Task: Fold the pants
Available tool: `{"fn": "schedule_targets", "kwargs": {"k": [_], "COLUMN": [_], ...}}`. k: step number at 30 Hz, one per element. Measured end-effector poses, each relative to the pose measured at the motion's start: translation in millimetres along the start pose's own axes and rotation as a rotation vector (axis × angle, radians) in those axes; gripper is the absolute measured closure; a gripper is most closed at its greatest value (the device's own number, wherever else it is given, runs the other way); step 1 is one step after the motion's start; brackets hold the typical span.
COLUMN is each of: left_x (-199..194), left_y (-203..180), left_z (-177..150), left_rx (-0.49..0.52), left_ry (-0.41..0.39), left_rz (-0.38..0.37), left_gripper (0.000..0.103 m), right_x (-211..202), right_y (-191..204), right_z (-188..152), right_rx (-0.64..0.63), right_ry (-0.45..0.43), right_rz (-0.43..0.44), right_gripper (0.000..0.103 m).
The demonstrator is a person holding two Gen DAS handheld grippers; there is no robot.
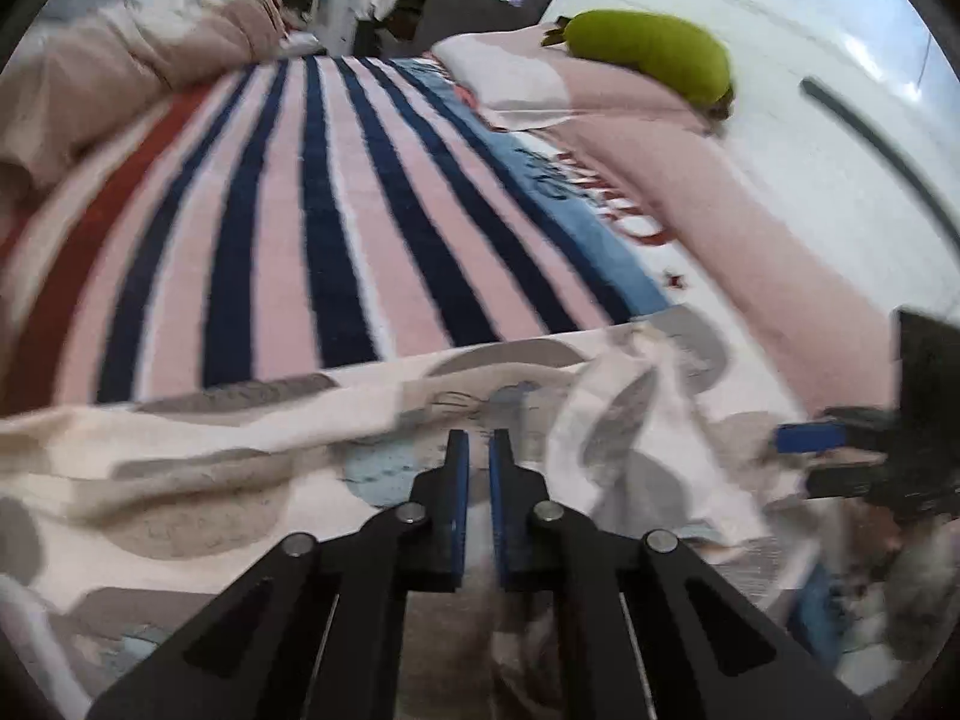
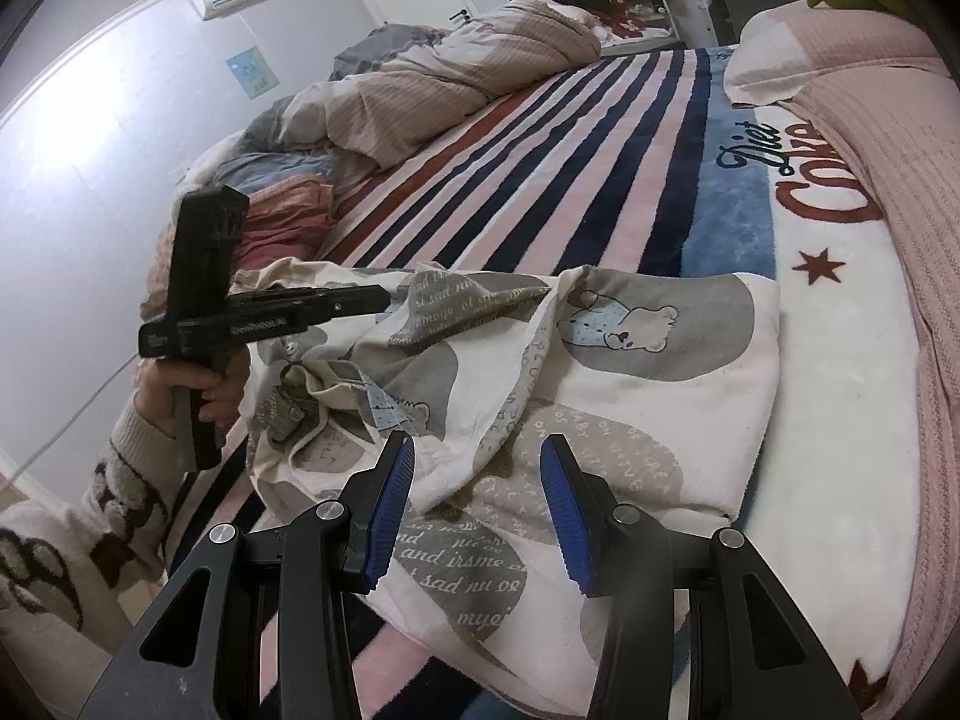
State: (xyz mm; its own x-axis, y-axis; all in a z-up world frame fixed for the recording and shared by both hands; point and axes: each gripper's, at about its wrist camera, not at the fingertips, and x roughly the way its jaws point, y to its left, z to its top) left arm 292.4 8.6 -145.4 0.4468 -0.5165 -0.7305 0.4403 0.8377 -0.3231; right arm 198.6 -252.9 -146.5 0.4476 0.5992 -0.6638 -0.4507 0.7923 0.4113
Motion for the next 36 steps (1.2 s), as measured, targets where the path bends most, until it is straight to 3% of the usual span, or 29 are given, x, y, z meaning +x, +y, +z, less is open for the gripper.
{"fn": "schedule_targets", "kwargs": {"k": [3, 5, 7, 8, 13, 17, 18, 19, 21, 23, 31, 36], "left_x": [8, 16, 21, 22, 29, 32, 32, 32, 27, 21, 0, -10], "left_y": [-1, -5, -13, -18, -32, -43, -47, -50, -61, -70, -42, -10], "left_z": [-2, -6, -9, -10, -15, -15, -16, -17, -20, -24, -19, -17], "left_rx": [0.022, 0.030, 0.059, 0.082, 0.124, 0.186, 0.199, 0.215, 0.271, 0.321, 0.215, 0.119], "left_ry": [0.040, 0.079, 0.093, 0.090, 0.110, 0.109, 0.106, 0.103, 0.083, 0.051, -0.048, -0.078], "left_rz": [-0.013, -0.069, -0.080, -0.061, -0.113, -0.099, -0.079, -0.076, -0.058, 0.010, 0.112, 0.244], "left_gripper": [0.098, 0.092, 0.062, 0.059, 0.059, 0.059, 0.061, 0.074, 0.085, 0.097, 0.102, 0.102], "right_x": [2, 3, 3, 3, 5, 8, 8, 8, 8, 8, 5, 3], "right_y": [2, 4, 4, 4, 4, 1, 1, 1, 1, 0, 0, 2], "right_z": [1, 2, 2, 2, 1, 1, 1, 0, 0, 0, -1, 2], "right_rx": [-0.006, -0.010, -0.014, -0.012, -0.008, -0.003, -0.002, -0.001, -0.001, 0.002, 0.003, 0.003], "right_ry": [0.007, 0.007, 0.005, 0.005, 0.011, 0.015, 0.014, 0.014, 0.013, 0.012, 0.006, 0.001], "right_rz": [-0.001, 0.003, 0.006, 0.008, 0.008, 0.013, 0.015, 0.016, 0.016, 0.015, 0.017, 0.007], "right_gripper": [0.063, 0.063, 0.063, 0.063, 0.063, 0.063, 0.063, 0.063, 0.063, 0.063, 0.063, 0.063]}}
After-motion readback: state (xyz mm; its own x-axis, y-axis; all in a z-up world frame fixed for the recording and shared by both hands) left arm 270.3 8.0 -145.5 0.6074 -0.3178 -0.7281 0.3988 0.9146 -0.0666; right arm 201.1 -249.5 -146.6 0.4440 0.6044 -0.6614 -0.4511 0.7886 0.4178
